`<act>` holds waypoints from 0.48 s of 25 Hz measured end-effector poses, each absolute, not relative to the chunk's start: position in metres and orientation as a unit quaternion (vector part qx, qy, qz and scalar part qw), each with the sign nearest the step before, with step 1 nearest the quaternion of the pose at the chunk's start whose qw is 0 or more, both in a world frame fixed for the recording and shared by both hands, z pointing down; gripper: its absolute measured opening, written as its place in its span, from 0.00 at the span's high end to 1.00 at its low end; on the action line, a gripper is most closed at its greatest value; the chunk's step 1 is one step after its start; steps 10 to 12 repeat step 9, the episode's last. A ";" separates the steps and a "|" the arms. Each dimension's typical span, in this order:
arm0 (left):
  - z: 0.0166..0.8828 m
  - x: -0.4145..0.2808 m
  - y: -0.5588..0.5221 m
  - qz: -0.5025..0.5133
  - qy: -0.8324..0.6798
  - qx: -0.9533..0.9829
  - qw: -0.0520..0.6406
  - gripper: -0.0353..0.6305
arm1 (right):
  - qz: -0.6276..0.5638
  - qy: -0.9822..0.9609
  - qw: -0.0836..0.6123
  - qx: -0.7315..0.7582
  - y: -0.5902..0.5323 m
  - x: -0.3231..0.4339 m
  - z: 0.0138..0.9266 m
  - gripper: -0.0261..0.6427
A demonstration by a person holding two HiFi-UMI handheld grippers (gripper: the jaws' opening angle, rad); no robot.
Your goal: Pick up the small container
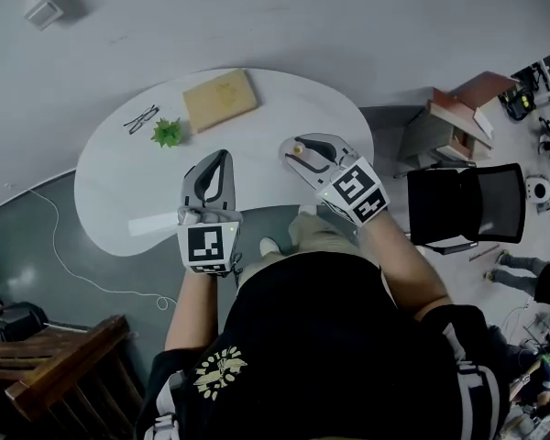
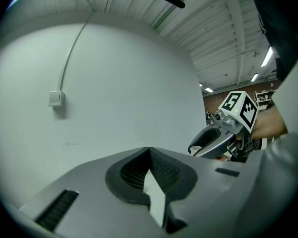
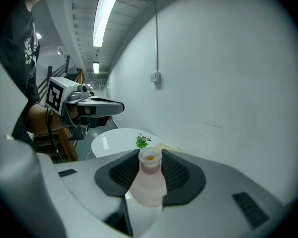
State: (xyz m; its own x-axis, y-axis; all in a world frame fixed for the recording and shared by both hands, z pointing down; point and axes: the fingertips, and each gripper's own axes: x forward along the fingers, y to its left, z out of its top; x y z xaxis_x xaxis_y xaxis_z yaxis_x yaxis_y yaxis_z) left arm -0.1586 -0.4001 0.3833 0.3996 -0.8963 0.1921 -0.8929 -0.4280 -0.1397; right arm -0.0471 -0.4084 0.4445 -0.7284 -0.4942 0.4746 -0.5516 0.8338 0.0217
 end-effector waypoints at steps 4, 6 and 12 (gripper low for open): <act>0.385 -0.159 -0.400 -0.121 0.533 -0.837 0.006 0.92 | 0.064 -0.926 0.239 0.284 -0.410 -0.047 0.448 0.73; 0.388 -0.161 -0.401 -0.123 0.533 -0.837 0.004 0.92 | 0.066 -0.925 0.243 0.285 -0.411 -0.047 0.453 0.73; 0.392 -0.164 -0.403 -0.127 0.533 -0.837 -0.001 0.92 | 0.068 -0.923 0.251 0.283 -0.412 -0.047 0.462 0.73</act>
